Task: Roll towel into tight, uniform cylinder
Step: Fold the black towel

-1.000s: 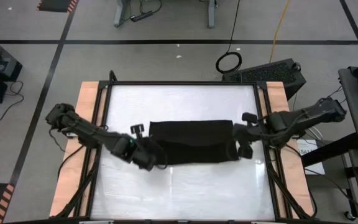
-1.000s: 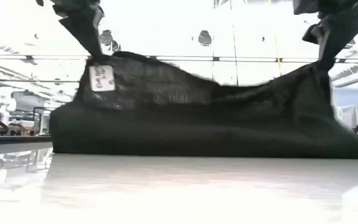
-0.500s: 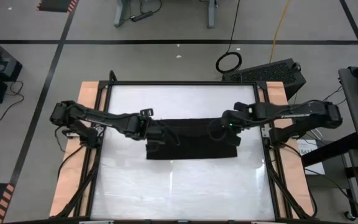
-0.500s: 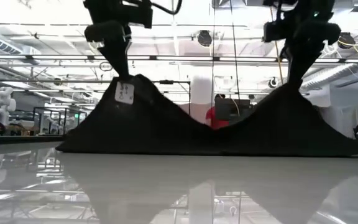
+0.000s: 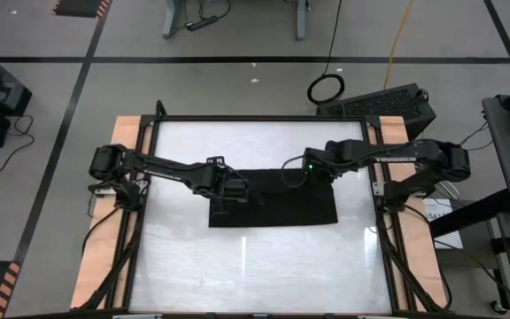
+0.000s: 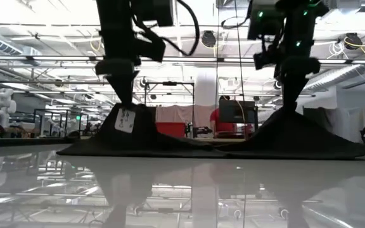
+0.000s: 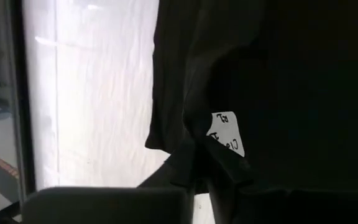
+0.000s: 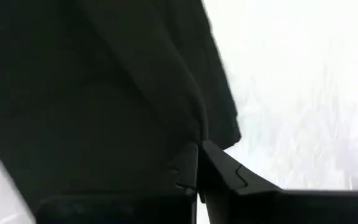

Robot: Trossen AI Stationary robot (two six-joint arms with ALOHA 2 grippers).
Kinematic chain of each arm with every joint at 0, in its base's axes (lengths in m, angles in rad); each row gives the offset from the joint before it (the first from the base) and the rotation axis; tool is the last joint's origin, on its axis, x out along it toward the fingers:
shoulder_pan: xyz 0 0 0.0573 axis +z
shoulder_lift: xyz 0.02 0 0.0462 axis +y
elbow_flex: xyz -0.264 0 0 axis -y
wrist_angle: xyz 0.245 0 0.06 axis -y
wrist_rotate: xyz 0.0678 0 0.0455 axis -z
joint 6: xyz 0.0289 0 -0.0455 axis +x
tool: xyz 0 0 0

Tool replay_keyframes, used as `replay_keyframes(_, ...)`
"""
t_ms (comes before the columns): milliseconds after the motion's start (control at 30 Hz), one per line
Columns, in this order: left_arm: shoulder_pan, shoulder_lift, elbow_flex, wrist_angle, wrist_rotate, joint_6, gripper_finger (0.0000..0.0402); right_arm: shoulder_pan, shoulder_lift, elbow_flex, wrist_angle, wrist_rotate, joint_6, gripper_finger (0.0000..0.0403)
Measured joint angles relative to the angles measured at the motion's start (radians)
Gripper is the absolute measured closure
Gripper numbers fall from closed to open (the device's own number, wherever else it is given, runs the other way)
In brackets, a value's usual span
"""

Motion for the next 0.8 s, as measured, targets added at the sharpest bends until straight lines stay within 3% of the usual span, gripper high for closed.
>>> replay_keyframes(300, 0.030, 0.034, 0.000, 0.002, 0.014, -0.076, 0.0246, -0.091, 0.011, -0.059, -0.014, 0.001, 0.000, 0.0291)
replay_keyframes(533, 0.031, 0.025, -0.001, -0.016, 0.008, -0.122, 0.0211, -0.097, -0.074, -0.064, 0.004, -0.020, 0.005, 0.0245)
replay_keyframes(633, 0.028, 0.019, 0.000, 0.032, 0.095, -0.088, 0.0210, -0.077, -0.118, -0.064, 0.088, -0.158, -0.052, 0.0242)
replay_keyframes(800, 0.003, 0.020, 0.000, 0.169, 0.362, 0.021, 0.0210, -0.037, -0.138, -0.064, 0.244, -0.344, -0.126, 0.0249)
